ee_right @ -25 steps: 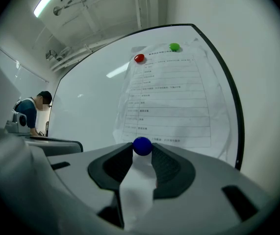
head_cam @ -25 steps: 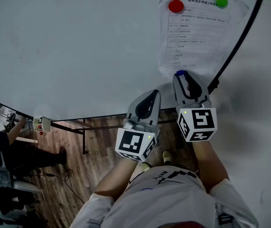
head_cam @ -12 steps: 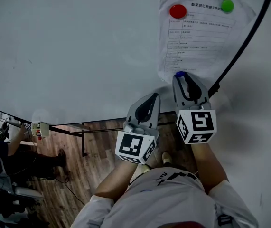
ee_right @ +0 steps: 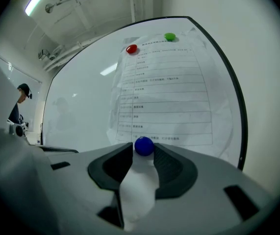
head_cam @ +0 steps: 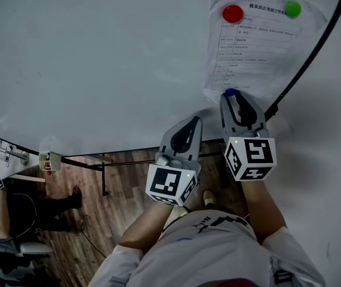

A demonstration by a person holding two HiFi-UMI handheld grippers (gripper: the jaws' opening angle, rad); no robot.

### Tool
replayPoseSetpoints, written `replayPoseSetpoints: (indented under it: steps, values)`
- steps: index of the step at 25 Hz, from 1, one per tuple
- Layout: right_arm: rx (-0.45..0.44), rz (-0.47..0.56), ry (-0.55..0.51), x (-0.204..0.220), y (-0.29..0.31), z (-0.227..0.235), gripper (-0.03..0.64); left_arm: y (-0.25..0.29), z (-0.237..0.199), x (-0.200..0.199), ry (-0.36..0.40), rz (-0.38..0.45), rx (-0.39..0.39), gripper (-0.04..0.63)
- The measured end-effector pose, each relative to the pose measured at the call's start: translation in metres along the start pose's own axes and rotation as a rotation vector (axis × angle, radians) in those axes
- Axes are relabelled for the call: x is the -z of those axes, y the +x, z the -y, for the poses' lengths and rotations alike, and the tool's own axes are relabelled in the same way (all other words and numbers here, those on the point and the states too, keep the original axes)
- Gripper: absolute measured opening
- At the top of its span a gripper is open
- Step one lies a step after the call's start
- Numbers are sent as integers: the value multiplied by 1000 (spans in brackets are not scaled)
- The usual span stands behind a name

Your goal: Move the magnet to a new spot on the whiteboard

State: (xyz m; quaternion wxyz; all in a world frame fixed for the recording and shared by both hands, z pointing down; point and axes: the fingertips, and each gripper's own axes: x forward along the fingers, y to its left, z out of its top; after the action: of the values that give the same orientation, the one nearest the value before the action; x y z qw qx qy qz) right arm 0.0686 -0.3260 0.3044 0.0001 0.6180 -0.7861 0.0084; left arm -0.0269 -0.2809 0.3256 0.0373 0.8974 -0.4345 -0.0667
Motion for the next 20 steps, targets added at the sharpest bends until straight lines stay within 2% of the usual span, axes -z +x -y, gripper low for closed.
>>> replayPoseSetpoints:
  steps: [10, 20]
  values:
    - [2, 7, 9, -1, -21, -4, 129, -12, 13, -2, -1, -6, 20, 11]
    - [-69, 6, 40, 5, -45, -25, 118, -33, 24, -7, -7, -22, 23, 11]
